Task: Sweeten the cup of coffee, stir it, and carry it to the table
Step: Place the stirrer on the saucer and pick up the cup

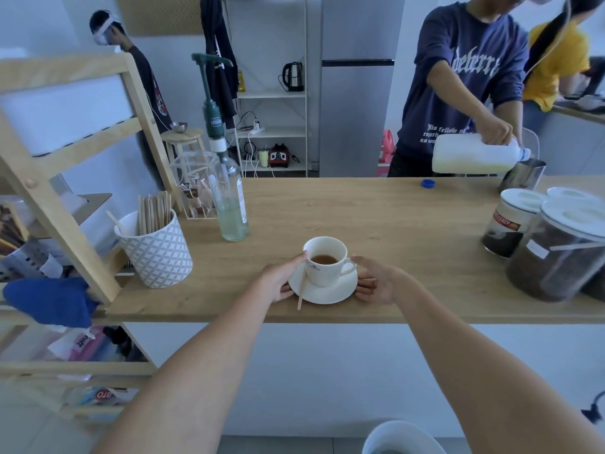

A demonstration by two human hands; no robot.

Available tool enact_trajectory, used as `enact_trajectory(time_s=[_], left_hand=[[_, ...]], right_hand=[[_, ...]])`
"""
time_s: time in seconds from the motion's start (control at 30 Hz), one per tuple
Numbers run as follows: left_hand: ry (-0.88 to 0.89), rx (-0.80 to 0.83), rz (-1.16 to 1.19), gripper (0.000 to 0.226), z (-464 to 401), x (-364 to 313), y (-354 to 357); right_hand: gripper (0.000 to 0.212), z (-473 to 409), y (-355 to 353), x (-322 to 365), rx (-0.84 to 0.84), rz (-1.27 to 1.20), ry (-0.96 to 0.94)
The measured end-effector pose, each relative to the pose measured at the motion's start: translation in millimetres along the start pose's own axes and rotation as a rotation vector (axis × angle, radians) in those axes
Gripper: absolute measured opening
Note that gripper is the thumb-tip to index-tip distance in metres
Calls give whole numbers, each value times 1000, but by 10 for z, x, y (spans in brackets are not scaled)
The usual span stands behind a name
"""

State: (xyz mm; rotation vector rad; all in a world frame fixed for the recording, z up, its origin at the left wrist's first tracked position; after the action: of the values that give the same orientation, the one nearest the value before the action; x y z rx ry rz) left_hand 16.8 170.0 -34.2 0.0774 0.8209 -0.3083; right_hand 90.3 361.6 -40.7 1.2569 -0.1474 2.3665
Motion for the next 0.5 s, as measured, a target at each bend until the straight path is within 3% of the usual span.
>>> enact_trajectory(time_s=[0.2,0.5], left_hand=[[-31,13,39,52,20,-34,-30],[-45,-4,96,55,-129,-161,-519]], right_hand=[[37,-79,58,-1,-66,-10,-10],[31,-211,558,70,-18,-16,-40]])
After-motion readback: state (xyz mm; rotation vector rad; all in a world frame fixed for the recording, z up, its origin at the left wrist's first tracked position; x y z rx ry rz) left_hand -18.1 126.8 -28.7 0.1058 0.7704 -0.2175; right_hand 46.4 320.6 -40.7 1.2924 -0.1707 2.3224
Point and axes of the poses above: each hand's wrist, its own z-axis away from the middle knuckle, its own y-axis out of the palm, x = y × z, the point moved 2 cm from there along -z, towards the middle knuckle, and after that the axes turned 8 degrees about -y, right-handed, at the moved point
